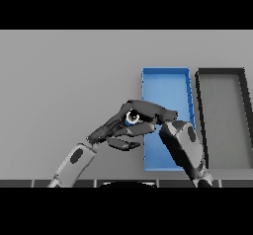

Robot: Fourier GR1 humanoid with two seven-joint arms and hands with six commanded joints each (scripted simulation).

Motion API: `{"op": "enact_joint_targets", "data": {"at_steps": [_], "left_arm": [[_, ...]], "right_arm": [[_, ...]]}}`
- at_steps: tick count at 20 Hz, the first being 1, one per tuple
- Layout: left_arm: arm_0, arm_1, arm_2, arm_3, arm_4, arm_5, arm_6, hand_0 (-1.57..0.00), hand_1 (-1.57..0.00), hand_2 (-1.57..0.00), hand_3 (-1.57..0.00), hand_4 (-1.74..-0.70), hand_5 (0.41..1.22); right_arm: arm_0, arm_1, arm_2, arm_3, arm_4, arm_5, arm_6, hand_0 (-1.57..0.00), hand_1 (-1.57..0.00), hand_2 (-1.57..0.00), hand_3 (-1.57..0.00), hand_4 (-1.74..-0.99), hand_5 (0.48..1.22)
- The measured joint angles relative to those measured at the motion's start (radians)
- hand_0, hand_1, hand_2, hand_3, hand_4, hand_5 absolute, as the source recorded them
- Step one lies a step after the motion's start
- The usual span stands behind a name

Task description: Pick up the blue pipe and place it into the blue bin.

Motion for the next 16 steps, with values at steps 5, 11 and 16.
{"op": "enact_joint_targets", "data": {"at_steps": [5,11,16], "left_arm": [[0.018,-0.011,-0.014,-0.016,-0.001,0.004,0.022,0.00,0.00,0.00,0.00,-0.92,0.503],[0.031,0.003,-0.020,-0.031,-0.002,-0.006,0.003,0.00,0.00,0.00,0.00,-0.91,0.491],[0.037,0.019,-0.003,-0.041,0.015,-0.012,-0.003,0.00,0.00,0.00,0.00,-0.91,0.489]], "right_arm": [[-0.226,-0.137,-0.093,0.015,-0.278,-0.225,0.007,-1.57,-1.57,-1.57,-1.57,-1.714,1.134],[-0.458,-0.254,-0.231,0.239,-0.183,-0.311,-0.082,-1.57,-1.57,-1.57,-1.57,-1.734,1.127],[-0.417,-0.321,-0.294,0.433,-0.068,-0.334,-0.066,-1.57,-1.57,-1.57,-1.57,-1.739,1.124]]}}
